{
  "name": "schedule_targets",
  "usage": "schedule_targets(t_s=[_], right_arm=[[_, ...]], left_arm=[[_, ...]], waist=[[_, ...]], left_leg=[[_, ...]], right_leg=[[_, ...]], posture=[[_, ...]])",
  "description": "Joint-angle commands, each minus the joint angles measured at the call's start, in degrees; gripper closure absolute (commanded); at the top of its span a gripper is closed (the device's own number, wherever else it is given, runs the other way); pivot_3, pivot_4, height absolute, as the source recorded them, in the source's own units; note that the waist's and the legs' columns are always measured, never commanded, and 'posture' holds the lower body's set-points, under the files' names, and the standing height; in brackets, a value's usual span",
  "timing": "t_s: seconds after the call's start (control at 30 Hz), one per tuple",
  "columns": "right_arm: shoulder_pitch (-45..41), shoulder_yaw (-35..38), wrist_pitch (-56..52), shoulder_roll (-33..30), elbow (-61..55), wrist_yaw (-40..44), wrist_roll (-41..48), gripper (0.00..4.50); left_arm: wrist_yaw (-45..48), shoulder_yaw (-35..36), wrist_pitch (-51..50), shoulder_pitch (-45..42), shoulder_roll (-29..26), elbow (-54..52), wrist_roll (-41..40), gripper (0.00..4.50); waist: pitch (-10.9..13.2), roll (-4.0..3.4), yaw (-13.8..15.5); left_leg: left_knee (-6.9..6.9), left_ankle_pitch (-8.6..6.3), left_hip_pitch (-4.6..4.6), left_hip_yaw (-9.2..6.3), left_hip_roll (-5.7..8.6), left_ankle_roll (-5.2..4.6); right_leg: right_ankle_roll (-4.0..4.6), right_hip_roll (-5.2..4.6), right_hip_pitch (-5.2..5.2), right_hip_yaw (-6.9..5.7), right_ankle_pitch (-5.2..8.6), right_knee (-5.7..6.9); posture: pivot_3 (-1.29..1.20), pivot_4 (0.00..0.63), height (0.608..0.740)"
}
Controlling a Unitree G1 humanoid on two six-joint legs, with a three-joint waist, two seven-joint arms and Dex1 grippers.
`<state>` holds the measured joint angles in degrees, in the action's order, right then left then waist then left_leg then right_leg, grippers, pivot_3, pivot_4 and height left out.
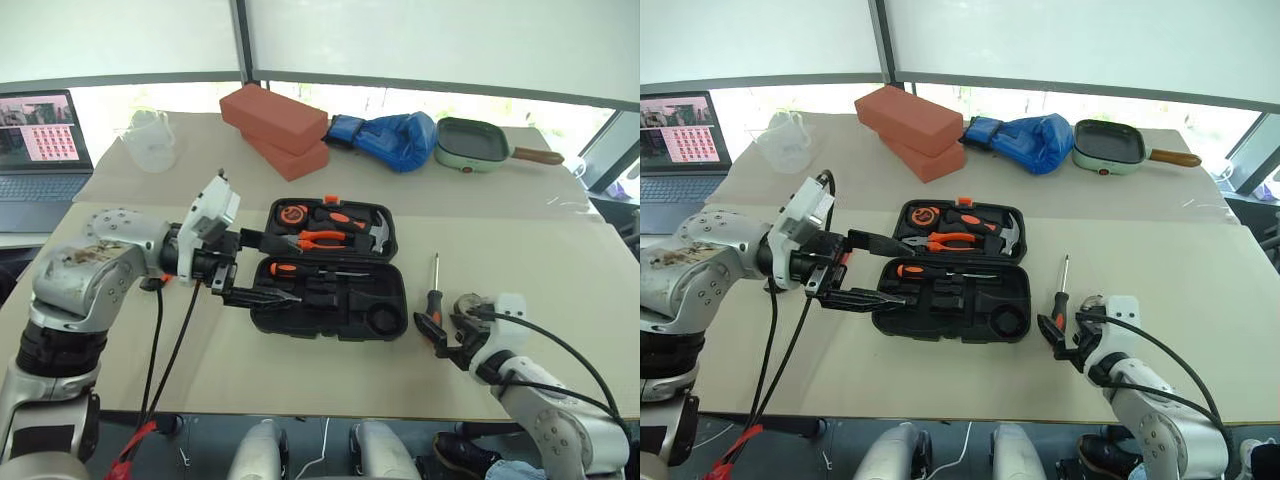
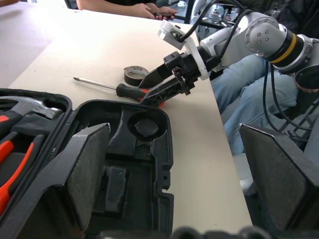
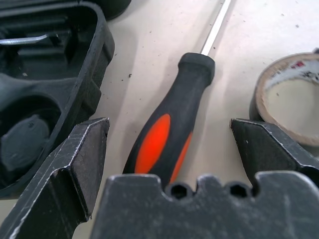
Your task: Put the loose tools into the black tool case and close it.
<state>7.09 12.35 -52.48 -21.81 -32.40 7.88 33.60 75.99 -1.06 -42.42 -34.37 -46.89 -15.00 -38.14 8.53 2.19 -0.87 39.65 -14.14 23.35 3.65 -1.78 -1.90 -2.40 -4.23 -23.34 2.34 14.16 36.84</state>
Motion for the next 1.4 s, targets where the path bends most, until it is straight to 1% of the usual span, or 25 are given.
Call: schedule_targets(t_s=[0.03, 0.13, 0.17, 0.2, 0.27, 0.33, 0.4, 0.47, 0.5, 0.57, 0.63, 0.67, 0.7, 0.77, 0.8, 0.83, 0.9, 0.93, 1.0, 1.07, 1.13, 1.2, 1.27, 1.4], right_arm=[[1.6, -4.3, 1.3, -2.5, 2.0, 0.9, -5.0, 1.01], [3.1, -5.9, 3.2, -3.3, 1.8, 0.6, -8.2, 2.13], [3.5, -6.1, 3.4, -3.4, 1.5, 0.6, -8.8, 2.39], [4.0, -6.2, 3.6, -3.3, 1.0, 0.6, -9.3, 2.75], [4.9, -4.4, 4.3, -1.0, -1.0, -0.4, -8.9, 3.34], [5.1, -2.7, 5.1, 1.1, -2.5, -1.0, -8.2, 3.35], [5.5, -0.9, 4.7, 1.1, -5.4, 0.1, -7.1, 3.35], [5.0, 5.2, 2.6, -1.5, -11.5, 3.6, -0.4, 3.35], [3.5, 9.1, 1.8, -4.4, -13.8, 6.7, 4.9, 3.35], [1.3, 13.5, 1.0, -8.8, -15.7, 10.6, 11.4, 3.35], [-2.9, 13.7, 1.2, -15.8, -13.9, 17.2, 13.5, 3.35], [-4.6, 11.0, 4.1, -22.1, -12.3, 25.4, 11.4, 3.35], [-5.7, 8.9, 6.3, -26.6, -11.0, 31.1, 9.9, 3.35], [-8.0, 4.6, 16.0, -35.7, -5.7, 48.2, 6.0, 3.35], [-14.1, 0.4, 18.3, -37.6, -0.1, 52.8, 4.3, 3.35], [-20.4, -3.9, 20.4, -38.0, 5.3, 55.6, 2.0, 3.35], [-31.6, -11.8, 23.6, -35.2, 14.4, 58.1, -2.8, 3.35], [-35.0, -14.7, 25.2, -33.5, 17.6, 60.2, -4.5, 3.35], [-38.9, -18.0, 27.6, -31.3, 22.1, 63.5, -6.6, 3.35], [-43.1, -23.8, 33.5, -27.5, 30.7, 64.4, -13.7, 3.35], [-45.8, -27.0, 38.1, -24.2, 37.8, 63.6, -18.8, 3.35], [-47.3, -28.3, 42.2, -21.2, 43.1, 62.7, -21.7, 3.35], [-47.7, -28.8, 43.3, -19.6, 44.7, 63.3, -22.8, 3.35], [-47.1, -29.3, 43.9, -18.5, 47.3, 62.2, -25.9, 3.35]], left_arm=[[-1.1, 0.6, 1.1, 0.1, -0.5, -1.5, 0.2, 0.00], [-2.4, 0.4, 1.3, 0.2, -0.2, -1.3, 0.8, 0.00], [-2.5, 0.4, 1.4, 0.3, -0.2, -1.3, 0.7, 0.00], [-2.4, 0.3, 1.5, 0.3, -0.2, -1.3, 0.6, 0.00], [-2.5, 0.1, 1.7, -0.1, -0.1, -0.9, 0.7, 0.00], [-2.6, -0.1, 2.0, -0.3, 0.2, -0.4, 1.1, 0.00], [-3.4, -0.3, 3.8, -0.4, 0.4, 0.0, 2.6, 0.00], [-4.2, 0.3, 3.6, -0.3, 0.1, 0.1, 2.9, 0.00], [-4.3, 1.1, 2.9, 0.5, -0.5, -0.6, 2.2, 0.00], [-4.7, 2.0, 2.1, 1.8, -1.2, -1.7, 1.2, 0.00], [-4.6, 3.1, 1.8, 4.5, -2.5, -3.7, 0.6, 0.00], [-4.8, 4.3, 1.4, 6.5, -3.4, -5.0, -0.1, 0.00], [-4.9, 5.1, 1.0, 7.8, -4.1, -5.9, -0.5, 0.00], [-7.2, 8.0, -0.3, 11.0, -4.8, -8.1, -1.7, 0.00], [-8.1, 10.2, -1.4, 13.3, -5.5, -9.7, -3.0, 0.00], [-8.7, 12.0, -2.2, 15.5, -6.1, -11.2, -3.9, 0.00], [-9.5, 14.4, -3.0, 19.2, -7.3, -13.6, -5.1, 0.00], [-10.2, 15.2, -3.3, 20.5, -7.4, -14.7, -5.6, 0.00], [-11.4, 16.2, -3.8, 22.0, -7.6, -16.0, -6.6, 0.00], [-13.1, 17.4, -4.0, 24.3, -7.3, -18.1, -7.2, 0.00], [-14.3, 18.1, -4.0, 25.5, -7.2, -19.2, -7.7, 0.00], [-15.6, 18.5, -4.1, 25.7, -7.3, -19.4, -8.0, 0.00], [-17.1, 18.7, -4.2, 26.2, -7.7, -19.5, -7.8, 0.00], [-18.0, 19.0, -4.1, 27.4, -7.7, -19.9, -8.5, 0.00]], waist=[[0.0, 0.01, 0.0], [0.0, 0.02, 0.0], [0.0, 0.02, 0.0], [0.0, 0.02, 0.1], [0.0, 0.03, 0.1], [0.0, 0.04, 0.2], [0.0, 0.01, 0.2], [0.0, -0.03, 0.2], [0.1, -0.14, 0.2], [0.2, -0.26, 0.0], [0.2, -0.15, -0.1], [0.3, -0.23, -0.4], [0.4, -0.30, -0.4], [0.4, -0.30, -0.2], [0.4, -0.27, 0.0], [0.5, -0.20, -0.3], [0.5, -0.17, -0.8], [0.6, -0.14, -0.9], [0.6, -0.12, -0.4], [0.6, -0.11, 0.3], [0.6, -0.12, 0.4], [0.6, -0.12, 0.7], [0.6, -0.12, 0.8], [0.6, -0.15, 0.7]], left_leg=[[-0.01, 0.00, -0.01, 0.00, 0.00, 0.00], [-0.03, 0.00, -0.03, -0.01, -0.01, 0.00], [-0.03, 0.00, -0.03, -0.01, 0.00, 0.00], [-0.04, -0.01, -0.03, 0.00, 0.00, 0.00], [-0.06, -0.01, -0.02, -0.01, 0.00, 0.01], [-0.10, -0.02, -0.02, -0.03, 0.00, 0.02], [-0.11, -0.02, 0.00, -0.02, 0.01, 0.02], [-0.13, -0.02, 0.01, -0.01, 0.02, 0.02], [-0.13, -0.02, 0.06, 0.01, 0.03, 0.02], [-0.11, -0.01, 0.09, 0.05, 0.07, 0.01], [-0.13, -0.02, 0.03, 0.06, 0.02, 0.01], [-0.22, -0.02, -0.05, 0.00, -0.04, 0.02], [-0.34, -0.02, -0.09, 0.04, -0.02, 0.03], [-0.41, -0.02, -0.10, 0.11, 0.01, 0.03], [-0.45, -0.02, -0.10, 0.11, 0.00, 0.03], [-0.47, -0.02, -0.10, 0.09, -0.02, 0.03], [-0.48, -0.02, -0.15, 0.13, -0.07, 0.03], [-0.49, -0.01, -0.15, 0.13, -0.07, 0.03], [-0.55, -0.01, -0.13, 0.11, -0.06, 0.04], [-0.65, -0.01, -0.05, 0.06, -0.03, 0.04], [-0.66, -0.04, 0.11, 0.08, 0.03, 0.07], [-0.63, -0.03, 0.53, 0.12, 0.12, 0.07], [-0.55, 0.00, 0.87, 0.11, 0.13, 0.11], [-0.57, 0.00, 0.89, 0.11, 0.11, 0.12]], right_leg=[[0.00, 0.00, 0.02, 0.00, 0.00, -0.02], [0.00, 0.00, 0.03, -0.02, 0.00, -0.03], [0.00, 0.01, 0.03, -0.01, 0.01, -0.03], [0.00, 0.00, 0.03, -0.01, 0.01, -0.03], [-0.01, 0.00, 0.03, -0.02, 0.01, -0.07], [-0.01, 0.00, 0.03, -0.04, 0.01, -0.09], [-0.01, -0.02, 0.01, -0.04, 0.01, -0.09], [-0.01, -0.05, 0.00, -0.04, 0.02, -0.10], [-0.03, -0.07, -0.04, -0.01, 0.01, -0.10], [-0.12, -0.13, -0.07, 0.07, -0.04, -0.10], [-0.12, -0.07, -0.05, 0.09, -0.05, -0.13], [-0.04, 0.04, 0.00, 0.02, -0.01, -0.16], [-0.01, 0.01, -0.02, 0.08, 0.00, -0.17], [0.01, -0.02, -0.08, 0.09, 0.02, -0.20], [0.03, -0.01, -0.09, 0.08, 0.03, -0.23], [0.03, 0.01, -0.07, 0.04, 0.04, -0.29], [0.04, 0.03, -0.04, 0.07, -0.04, -0.44], [0.04, 0.02, -0.03, 0.07, -0.07, -0.49], [0.05, 0.03, -0.04, 0.03, -0.08, -0.56], [0.05, -0.02, -0.07, -0.08, -0.08, -0.63], [0.03, -0.10, -0.21, -0.08, -0.10, -0.62], [-0.07, -0.19, -0.66, -0.05, -0.17, -0.60], [-0.11, -0.20, -0.98, -0.06, -0.24, -0.58], [-0.10, -0.18, -0.99, -0.07, -0.25, -0.60]], posture=[[0.00, 0.150, 0.738], [0.00, 0.150, 0.738], [0.00, 0.150, 0.738], [0.00, 0.150, 0.738], [0.00, 0.150, 0.738], [0.00, 0.150, 0.738], [0.00, 0.150, 0.738], [0.00, 0.150, 0.738], [0.00, 0.150, 0.738], [0.00, 0.150, 0.738], [0.00, 0.150, 0.738], [0.00, 0.150, 0.738], [0.00, 0.150, 0.738], [0.00, 0.150, 0.738], [0.00, 0.150, 0.738], [0.00, 0.150, 0.738], [0.00, 0.150, 0.738], [0.00, 0.150, 0.738], [0.00, 0.150, 0.738], [0.00, 0.150, 0.738], [0.00, 0.150, 0.738], [0.00, 0.150, 0.738], [0.00, 0.150, 0.738], [0.00, 0.150, 0.738]])
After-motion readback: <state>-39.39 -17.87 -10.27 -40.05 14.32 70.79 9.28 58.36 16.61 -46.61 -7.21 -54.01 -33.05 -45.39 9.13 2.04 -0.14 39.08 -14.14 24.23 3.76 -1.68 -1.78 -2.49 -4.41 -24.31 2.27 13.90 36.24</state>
